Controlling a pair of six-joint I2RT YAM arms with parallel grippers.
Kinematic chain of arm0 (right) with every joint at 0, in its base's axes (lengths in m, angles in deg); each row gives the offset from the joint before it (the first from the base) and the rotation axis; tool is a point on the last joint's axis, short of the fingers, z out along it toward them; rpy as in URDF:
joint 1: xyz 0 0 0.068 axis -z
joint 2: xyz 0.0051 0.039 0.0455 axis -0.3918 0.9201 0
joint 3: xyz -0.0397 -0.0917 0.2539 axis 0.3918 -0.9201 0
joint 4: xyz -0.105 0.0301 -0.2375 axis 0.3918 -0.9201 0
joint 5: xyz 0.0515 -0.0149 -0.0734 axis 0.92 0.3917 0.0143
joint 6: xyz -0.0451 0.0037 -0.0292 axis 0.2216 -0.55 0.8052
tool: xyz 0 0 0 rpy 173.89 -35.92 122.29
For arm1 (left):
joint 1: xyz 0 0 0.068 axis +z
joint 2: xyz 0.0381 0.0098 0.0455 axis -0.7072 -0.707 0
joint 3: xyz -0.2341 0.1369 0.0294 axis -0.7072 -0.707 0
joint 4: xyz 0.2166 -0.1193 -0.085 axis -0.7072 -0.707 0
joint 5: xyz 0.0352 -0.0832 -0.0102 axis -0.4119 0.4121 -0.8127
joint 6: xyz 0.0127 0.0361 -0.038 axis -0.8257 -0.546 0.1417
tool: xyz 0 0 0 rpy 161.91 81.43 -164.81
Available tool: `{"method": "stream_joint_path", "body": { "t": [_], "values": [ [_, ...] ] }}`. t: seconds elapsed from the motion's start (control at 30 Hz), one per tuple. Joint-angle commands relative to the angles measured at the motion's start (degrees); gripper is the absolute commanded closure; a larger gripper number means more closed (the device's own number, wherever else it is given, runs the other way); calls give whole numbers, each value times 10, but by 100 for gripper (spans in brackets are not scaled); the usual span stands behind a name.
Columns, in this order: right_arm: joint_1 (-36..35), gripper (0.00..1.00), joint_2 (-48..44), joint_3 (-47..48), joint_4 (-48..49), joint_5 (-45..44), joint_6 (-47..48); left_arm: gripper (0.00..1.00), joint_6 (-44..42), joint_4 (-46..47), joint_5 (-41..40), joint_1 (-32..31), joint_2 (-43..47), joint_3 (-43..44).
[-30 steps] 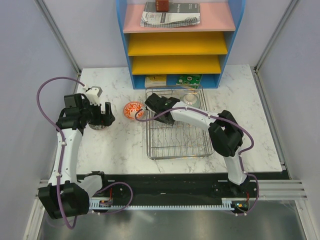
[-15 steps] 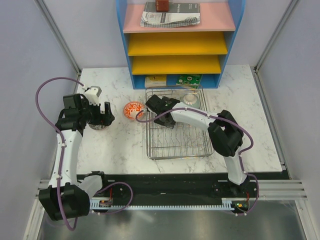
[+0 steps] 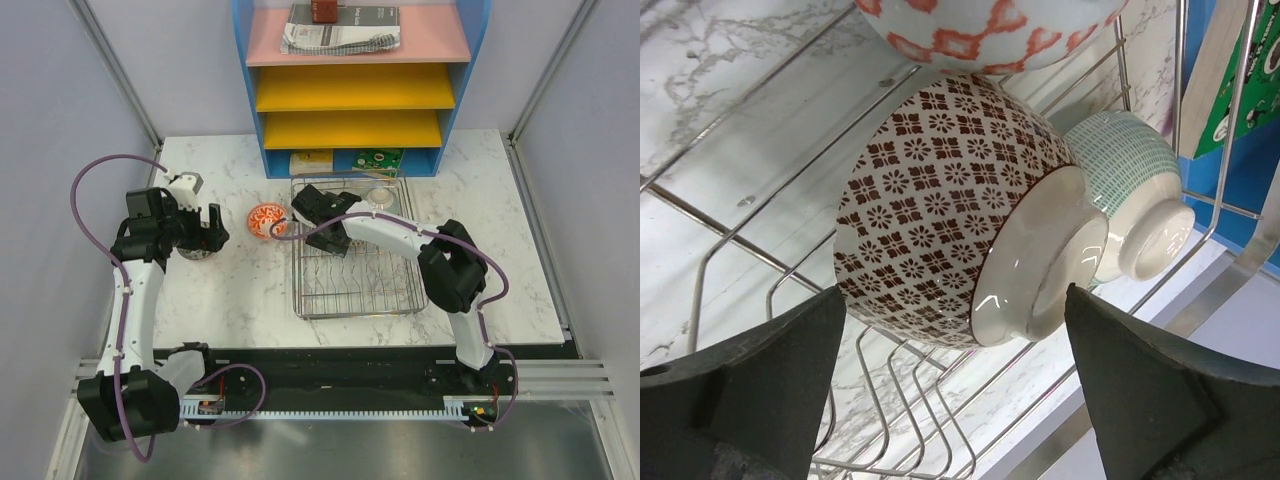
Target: Load the bowls into the dish rack
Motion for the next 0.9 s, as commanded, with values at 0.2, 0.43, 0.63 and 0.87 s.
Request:
{"method": "stream_joint_path", "body": {
  "t": [0.2,0.43,0.63,0.87],
  "values": [
    [-4,2,-28,31,-30,70,-42,0,-18,8,12,5,16,10],
    [0,2,-50,52,-38,93,-48,0,-17,8,2,5,10,16],
    [2,2,-94,90,-23,90,-41,0,-15,30,-37,6,-26,14],
    [15,2,-156,73,50,70,-42,0,-9,80,-31,3,-71,7]
  ]
}}
